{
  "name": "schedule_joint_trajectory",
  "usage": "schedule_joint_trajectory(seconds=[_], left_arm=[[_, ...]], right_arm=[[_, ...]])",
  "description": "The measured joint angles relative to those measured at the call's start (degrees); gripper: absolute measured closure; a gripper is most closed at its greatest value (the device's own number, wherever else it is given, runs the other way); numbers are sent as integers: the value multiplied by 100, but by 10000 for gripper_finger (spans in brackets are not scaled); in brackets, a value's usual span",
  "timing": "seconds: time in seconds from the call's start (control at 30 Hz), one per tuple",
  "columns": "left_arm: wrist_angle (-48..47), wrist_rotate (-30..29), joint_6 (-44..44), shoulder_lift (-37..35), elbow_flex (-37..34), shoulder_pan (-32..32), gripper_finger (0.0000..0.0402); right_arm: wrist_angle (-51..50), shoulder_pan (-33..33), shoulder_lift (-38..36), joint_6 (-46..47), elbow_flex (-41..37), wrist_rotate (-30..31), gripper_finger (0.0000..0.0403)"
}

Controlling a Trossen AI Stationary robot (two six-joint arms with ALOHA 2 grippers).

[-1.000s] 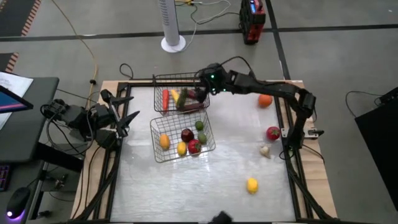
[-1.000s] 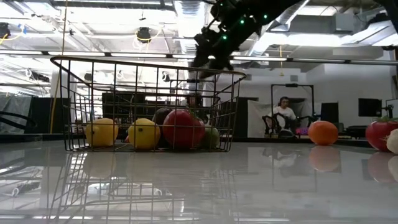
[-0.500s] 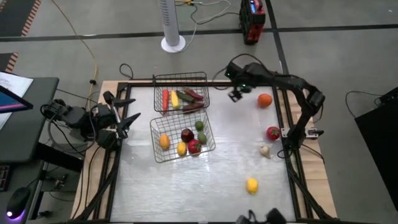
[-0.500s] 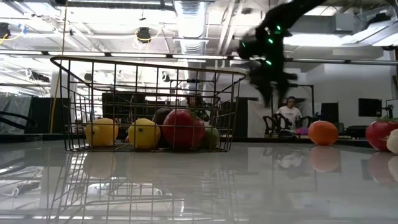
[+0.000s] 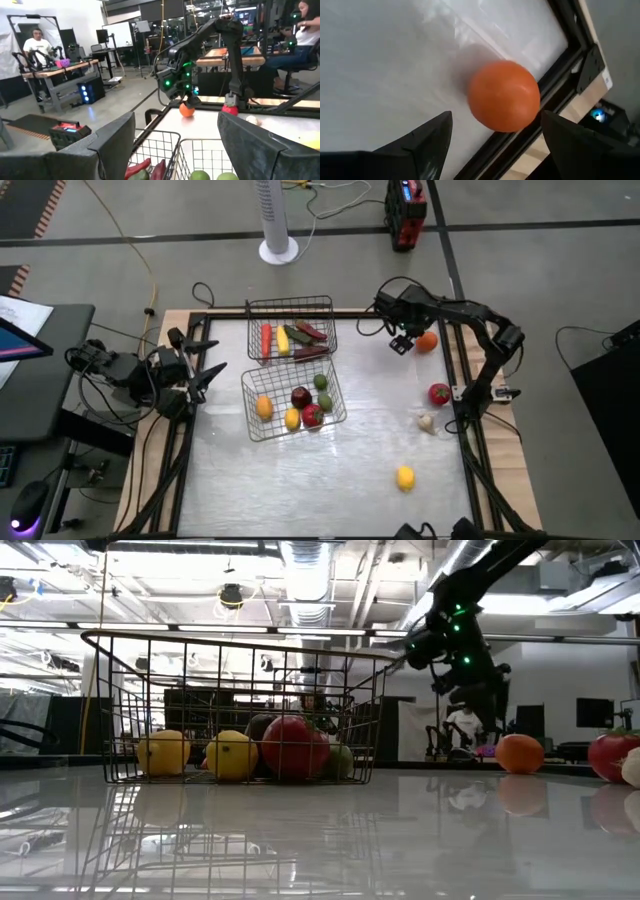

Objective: Sort produce into baskets
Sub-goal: Put the orange into the brown wire basket

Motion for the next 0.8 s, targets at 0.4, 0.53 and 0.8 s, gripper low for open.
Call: schedule_joint_trajectory(seconds=[0.4, 0.53, 0.8], left_arm=[[-28, -7, -20, -1, 0, 1, 129], [-24, -11, -18, 0, 0, 0, 129], [-32, -11, -12, 0, 0, 0, 129]], right_arm=[[60, -202, 2, -348, -534, 436, 36], [303, -198, 2, -510, -534, 418, 7], [473, -454, 2, -547, -534, 314, 12]])
